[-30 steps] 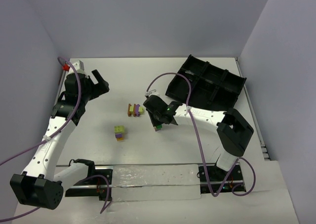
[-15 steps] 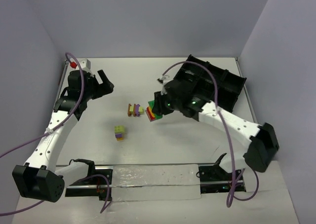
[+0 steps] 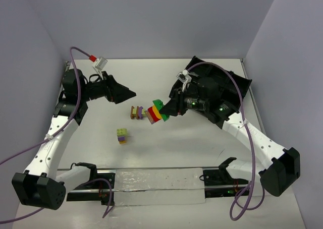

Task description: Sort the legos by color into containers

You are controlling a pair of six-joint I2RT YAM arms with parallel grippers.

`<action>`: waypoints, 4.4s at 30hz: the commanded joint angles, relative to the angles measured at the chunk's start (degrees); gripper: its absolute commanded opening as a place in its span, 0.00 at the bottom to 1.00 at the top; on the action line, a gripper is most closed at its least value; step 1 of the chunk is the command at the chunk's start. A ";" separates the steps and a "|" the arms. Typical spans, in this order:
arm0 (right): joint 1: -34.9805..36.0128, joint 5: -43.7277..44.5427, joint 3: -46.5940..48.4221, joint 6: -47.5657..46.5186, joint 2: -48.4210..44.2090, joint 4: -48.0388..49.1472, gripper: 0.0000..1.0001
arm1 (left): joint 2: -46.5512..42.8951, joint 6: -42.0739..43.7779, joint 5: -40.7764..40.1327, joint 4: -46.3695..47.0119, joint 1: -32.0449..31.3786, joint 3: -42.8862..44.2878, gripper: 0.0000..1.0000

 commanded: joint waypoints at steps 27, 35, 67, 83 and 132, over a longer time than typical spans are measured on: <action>-0.24 -13.52 -0.75 7.15 0.01 16.28 0.00 | 4.52 3.69 13.79 6.06 -12.39 -1.82 0.88; -0.30 -13.42 -0.46 6.54 0.00 15.64 0.00 | 5.83 1.77 13.87 9.54 -14.66 -1.17 0.82; -2.01 -13.27 6.44 2.07 1.96 7.33 0.00 | 8.20 4.22 11.33 4.91 -14.65 2.31 0.00; -6.69 -15.06 4.67 2.06 4.16 6.20 0.00 | 13.52 -4.55 15.67 16.37 -8.08 2.45 0.00; -21.86 54.41 50.54 3.58 43.09 -26.79 0.00 | 30.93 -1.30 -28.06 -14.81 -7.12 22.71 0.00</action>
